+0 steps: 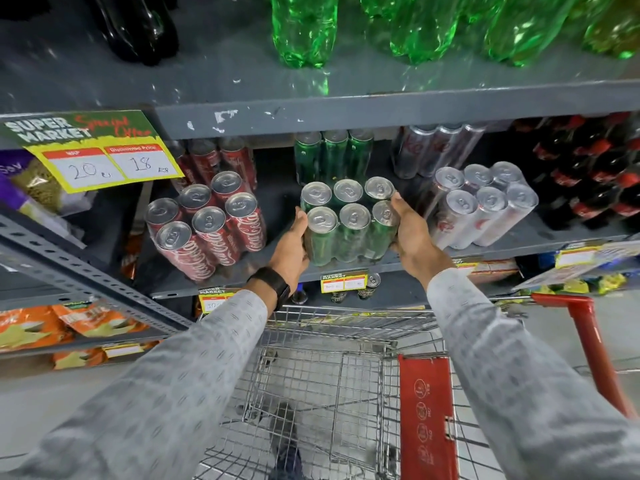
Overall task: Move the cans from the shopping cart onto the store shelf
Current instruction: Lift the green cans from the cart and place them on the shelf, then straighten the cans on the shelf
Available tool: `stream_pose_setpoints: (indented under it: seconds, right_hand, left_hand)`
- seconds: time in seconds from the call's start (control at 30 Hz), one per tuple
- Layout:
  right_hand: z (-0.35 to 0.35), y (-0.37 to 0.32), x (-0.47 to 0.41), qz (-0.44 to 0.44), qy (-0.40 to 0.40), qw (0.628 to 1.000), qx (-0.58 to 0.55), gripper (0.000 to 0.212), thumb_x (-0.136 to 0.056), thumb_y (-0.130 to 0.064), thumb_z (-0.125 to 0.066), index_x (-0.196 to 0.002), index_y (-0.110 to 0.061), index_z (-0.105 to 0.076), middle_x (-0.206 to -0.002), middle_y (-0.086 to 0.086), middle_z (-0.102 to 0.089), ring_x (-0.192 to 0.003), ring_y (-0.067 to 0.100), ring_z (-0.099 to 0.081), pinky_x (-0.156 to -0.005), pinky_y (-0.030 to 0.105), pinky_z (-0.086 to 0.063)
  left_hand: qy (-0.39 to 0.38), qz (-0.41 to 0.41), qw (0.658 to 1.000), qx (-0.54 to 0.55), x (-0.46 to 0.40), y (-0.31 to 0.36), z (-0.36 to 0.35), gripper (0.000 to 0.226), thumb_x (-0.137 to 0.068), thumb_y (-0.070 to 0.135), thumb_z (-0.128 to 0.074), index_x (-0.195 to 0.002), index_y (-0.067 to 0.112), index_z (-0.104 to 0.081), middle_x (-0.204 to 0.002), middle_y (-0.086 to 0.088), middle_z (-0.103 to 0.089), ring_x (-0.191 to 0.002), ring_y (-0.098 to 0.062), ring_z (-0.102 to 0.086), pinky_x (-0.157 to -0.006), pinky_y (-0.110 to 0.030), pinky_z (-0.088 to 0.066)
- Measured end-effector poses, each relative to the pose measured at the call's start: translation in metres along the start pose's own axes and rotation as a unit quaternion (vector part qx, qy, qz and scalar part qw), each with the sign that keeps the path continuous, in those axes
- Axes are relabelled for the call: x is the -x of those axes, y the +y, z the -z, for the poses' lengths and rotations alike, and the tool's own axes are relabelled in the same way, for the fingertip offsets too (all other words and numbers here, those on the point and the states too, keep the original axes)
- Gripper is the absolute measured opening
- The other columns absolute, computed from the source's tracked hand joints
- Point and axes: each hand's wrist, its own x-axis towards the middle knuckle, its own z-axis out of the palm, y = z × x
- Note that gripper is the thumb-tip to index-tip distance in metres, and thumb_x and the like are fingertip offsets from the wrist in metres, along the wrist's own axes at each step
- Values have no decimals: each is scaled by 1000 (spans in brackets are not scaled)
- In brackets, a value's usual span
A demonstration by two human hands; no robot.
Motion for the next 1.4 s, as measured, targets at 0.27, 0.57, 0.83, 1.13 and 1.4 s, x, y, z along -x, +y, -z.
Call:
stream_pose_setpoints:
  seconds: [0.27,0.57,0.83,1.13,1.4]
  right_hand:
    - [14,6,13,47,-9,998,32,64,-92,-59,-52,-151,-35,-44,-152,-8,-54,-140,20,-50,-121,48,-34]
    - [17,11,24,38,-26,999,22,40,-102,-41,-50,-142,-43,-52,-118,-20,-70,-126,17,-62,-108,44,-47]
    - [17,5,28,36,-26,999,22,40,-101,-44,-52,-141,-42,-54,-126,-17,-69,-128,20,-60,-112,51,-43]
    - [2,-2,48,97,27,993,60,65,-100,-42,-55,-158,-26,-31,-155,-11,-47,-143,10,-41,-111,19,-28]
    - [-93,-18,87,395,-19,873,286,52,-101,-32,-52,-150,-14,-47,-159,7,-45,-156,25,-24,-125,35,-22]
  left_hand:
    - [-11,-44,999,-30,3,-5,10,60,-105,56,-34,-159,30,-34,-161,11,-41,-151,-11,-35,-124,-34,-22]
    - [-21,-68,996,-49,11,-10,2,82,-84,64,-55,-158,40,-33,-165,13,-40,-152,-11,-39,-131,-44,-21]
    - [-21,-66,997,-41,16,-9,0,62,-98,53,-53,-157,41,-37,-162,12,-46,-148,-12,-45,-129,-43,-26]
    - [-2,-109,983,-145,43,6,12,74,-96,62,-49,-162,38,-23,-168,13,-32,-155,-9,-30,-131,-46,-16]
    - [245,-313,898,-189,108,28,131,50,-99,21,-60,-148,28,-55,-138,13,-65,-117,9,-63,-107,-36,-54]
